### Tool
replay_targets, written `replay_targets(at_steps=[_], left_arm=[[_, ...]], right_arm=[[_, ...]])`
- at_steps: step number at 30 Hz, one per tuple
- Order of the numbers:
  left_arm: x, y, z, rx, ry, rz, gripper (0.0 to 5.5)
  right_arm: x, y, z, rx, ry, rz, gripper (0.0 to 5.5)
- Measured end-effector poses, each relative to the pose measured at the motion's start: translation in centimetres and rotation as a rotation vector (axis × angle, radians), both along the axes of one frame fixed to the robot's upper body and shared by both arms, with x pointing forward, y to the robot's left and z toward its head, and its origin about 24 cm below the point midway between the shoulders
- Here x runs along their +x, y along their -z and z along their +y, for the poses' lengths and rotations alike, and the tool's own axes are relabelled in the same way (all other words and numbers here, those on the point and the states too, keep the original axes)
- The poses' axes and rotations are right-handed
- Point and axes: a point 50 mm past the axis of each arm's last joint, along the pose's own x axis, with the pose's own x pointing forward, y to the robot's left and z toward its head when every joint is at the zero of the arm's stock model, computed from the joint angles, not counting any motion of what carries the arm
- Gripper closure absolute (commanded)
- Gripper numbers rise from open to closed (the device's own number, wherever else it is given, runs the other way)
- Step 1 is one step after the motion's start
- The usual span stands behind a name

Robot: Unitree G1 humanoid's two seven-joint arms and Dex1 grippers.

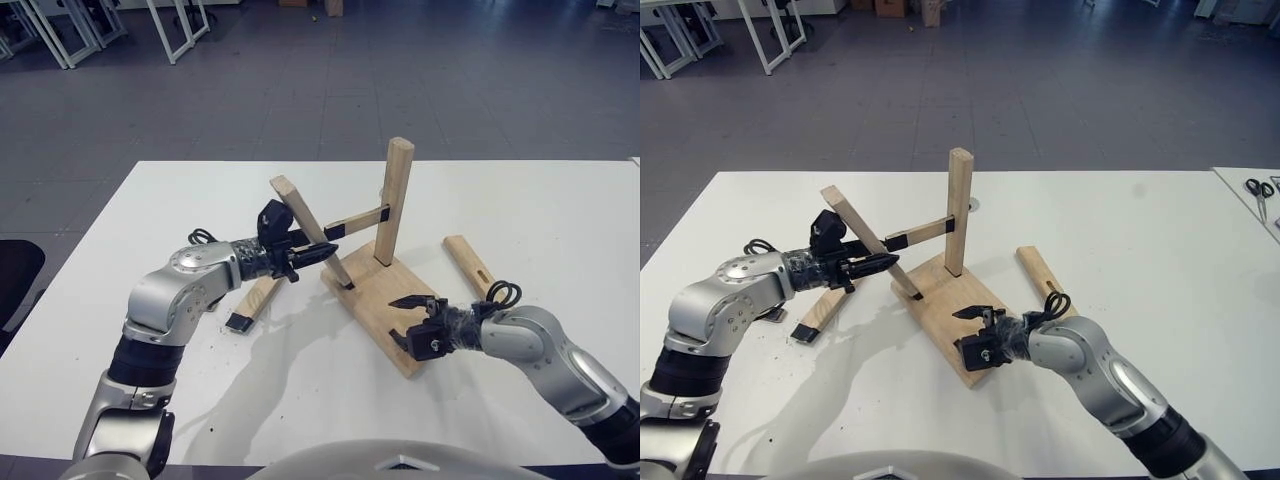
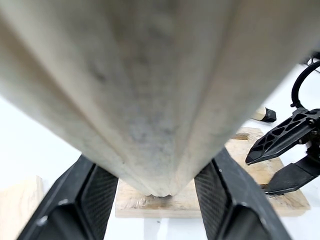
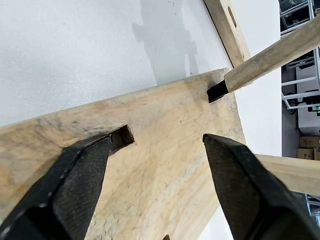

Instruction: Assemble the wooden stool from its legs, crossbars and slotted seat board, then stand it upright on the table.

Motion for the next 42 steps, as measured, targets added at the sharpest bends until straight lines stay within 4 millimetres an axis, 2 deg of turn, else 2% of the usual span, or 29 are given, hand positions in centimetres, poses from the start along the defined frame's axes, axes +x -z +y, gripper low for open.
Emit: replay_targets(at_steps=[3, 8, 10, 11, 13, 15, 18, 19, 24, 26, 29, 34, 42], left_arm=[[0.3, -0.1, -0.1, 0.018, 0.005, -0.002, 3.45], [0.8, -0.1, 0.1, 0.015, -0.004, 0.008, 3.45], [1.1, -0.1, 0.4, 0.005, -0.016, 0.025, 3.45], [1.2, -0.1, 0.5, -0.003, -0.013, 0.037, 3.45], [1.4, -0.1, 0.7, -0.032, -0.016, 0.069, 3.45], [1.7, 0.1, 0.9, -0.060, -0.016, 0.120, 3.45], [1.9, 0.3, 0.8, -0.060, -0.006, 0.136, 3.45], [1.9, 0.8, 0.5, -0.044, 0.005, 0.151, 3.45], [2.2, 0.5, -0.2, -0.012, 0.031, 0.135, 3.45], [2.2, 0.5, -0.2, -0.007, 0.029, 0.134, 3.45], [2.3, 0.5, -0.4, 0.012, 0.033, 0.111, 3.45], [2.6, -0.1, -1.1, 0.066, 0.057, 0.065, 3.45], [3.3, -0.9, -1.6, 0.121, 0.118, 0.071, 3.45]], right_arm=[[1.0, -2.8, -0.3, 0.124, 0.108, -0.020, 2.12], [2.7, -8.2, 0.2, 0.339, 0.160, -0.115, 2.12], [4.4, -9.8, 0.5, 0.430, 0.197, -0.184, 2.12], [6.0, -10.5, 0.6, 0.474, 0.235, -0.213, 2.12], [8.0, -11.1, 1.2, 0.513, 0.259, -0.251, 2.12], [10.3, -11.4, 2.9, 0.549, 0.268, -0.284, 2.12], [12.2, -10.5, 5.3, 0.559, 0.242, -0.281, 2.12], [12.4, -10.0, 5.9, 0.556, 0.224, -0.266, 2.12], [12.8, -7.2, 7.7, 0.441, 0.146, -0.249, 2.12], [12.9, -7.1, 8.2, 0.349, 0.077, -0.308, 2.12], [13.0, -7.0, 8.3, 0.264, 0.019, -0.355, 2.12], [13.2, -7.1, 7.6, 0.268, 0.019, -0.357, 2.12], [13.0, -7.8, 5.3, 0.328, 0.153, -0.099, 2.12]])
